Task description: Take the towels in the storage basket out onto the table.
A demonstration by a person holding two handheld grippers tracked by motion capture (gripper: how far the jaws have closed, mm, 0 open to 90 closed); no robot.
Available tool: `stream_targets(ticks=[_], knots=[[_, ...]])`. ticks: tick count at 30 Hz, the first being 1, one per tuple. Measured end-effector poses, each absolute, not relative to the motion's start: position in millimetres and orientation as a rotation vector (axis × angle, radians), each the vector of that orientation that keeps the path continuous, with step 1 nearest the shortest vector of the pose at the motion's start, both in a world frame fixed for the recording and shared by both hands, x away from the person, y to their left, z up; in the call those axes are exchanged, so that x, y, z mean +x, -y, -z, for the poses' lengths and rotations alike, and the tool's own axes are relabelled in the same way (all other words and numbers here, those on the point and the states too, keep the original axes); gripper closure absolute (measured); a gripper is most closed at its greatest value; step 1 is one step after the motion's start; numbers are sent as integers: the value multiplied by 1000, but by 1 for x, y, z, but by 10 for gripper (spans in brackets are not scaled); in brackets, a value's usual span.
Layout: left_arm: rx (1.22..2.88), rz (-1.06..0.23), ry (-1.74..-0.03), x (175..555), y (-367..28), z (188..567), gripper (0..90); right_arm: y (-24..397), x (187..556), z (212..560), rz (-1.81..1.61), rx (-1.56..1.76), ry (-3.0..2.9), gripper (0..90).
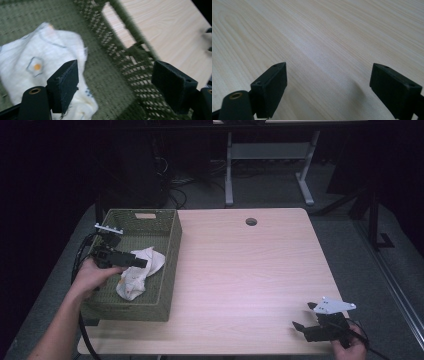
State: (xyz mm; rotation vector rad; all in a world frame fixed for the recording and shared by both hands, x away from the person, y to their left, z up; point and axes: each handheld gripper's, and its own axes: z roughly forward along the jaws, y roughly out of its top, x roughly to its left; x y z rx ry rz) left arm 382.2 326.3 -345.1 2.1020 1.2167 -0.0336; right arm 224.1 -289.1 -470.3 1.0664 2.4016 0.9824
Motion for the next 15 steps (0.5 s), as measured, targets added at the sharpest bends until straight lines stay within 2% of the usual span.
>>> stream_targets(ticks=[15], knots=[[2209,-41,-1451,394,-334,376,247,289,223,470,-991,1077,-2393,140]])
